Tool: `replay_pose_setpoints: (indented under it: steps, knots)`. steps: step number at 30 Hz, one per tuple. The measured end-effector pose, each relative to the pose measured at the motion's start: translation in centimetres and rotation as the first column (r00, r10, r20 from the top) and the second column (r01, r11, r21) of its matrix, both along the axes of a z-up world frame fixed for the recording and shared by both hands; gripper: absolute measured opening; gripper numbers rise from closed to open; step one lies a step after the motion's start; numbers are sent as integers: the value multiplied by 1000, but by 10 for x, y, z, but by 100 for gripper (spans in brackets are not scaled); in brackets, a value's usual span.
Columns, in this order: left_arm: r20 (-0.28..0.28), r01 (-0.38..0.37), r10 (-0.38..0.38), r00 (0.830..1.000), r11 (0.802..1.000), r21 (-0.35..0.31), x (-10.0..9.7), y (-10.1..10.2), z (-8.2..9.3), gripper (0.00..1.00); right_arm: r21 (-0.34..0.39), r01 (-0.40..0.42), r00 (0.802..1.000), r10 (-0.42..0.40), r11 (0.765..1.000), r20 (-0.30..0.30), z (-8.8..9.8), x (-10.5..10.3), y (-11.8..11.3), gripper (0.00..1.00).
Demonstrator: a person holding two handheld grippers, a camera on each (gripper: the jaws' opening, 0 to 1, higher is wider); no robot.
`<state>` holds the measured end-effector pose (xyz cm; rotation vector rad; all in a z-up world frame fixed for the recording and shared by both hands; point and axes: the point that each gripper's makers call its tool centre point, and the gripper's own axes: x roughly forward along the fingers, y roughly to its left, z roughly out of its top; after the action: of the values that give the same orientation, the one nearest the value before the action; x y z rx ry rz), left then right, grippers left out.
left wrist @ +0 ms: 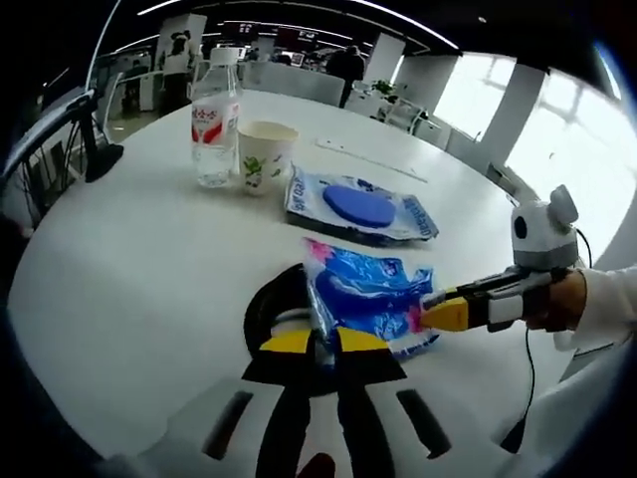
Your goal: Arrange the tabletop items into an orderly group along one side of the table until the central work area is clear of visible clutter.
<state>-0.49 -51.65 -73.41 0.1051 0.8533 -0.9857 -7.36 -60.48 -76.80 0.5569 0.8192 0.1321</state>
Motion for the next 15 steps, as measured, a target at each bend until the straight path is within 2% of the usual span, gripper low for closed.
replay_pose_setpoints:
  steps: [1,4,6,13,15]
  knots:
    - [4,-4,4,1000,1000,2,1,1,0,2,3,10,1000,-10,1000,-2,-1,-1,-2,6]
    - [-5,-16,16,1000,1000,-14,-1,0,3,1,44,65,998,-65,997,11,4,1,-4,3]
    - [-4,-13,13,1000,1000,-14,-3,-1,3,1,39,71,997,-71,997,10,5,1,-6,2]
    - [1,-12,12,1000,999,-33,-7,-5,13,1,68,121,991,-124,990,40,20,-6,-12,0]
    - [1,-3,3,1000,999,-36,-9,-8,16,1,83,134,990,-136,988,25,22,-12,-13,0]
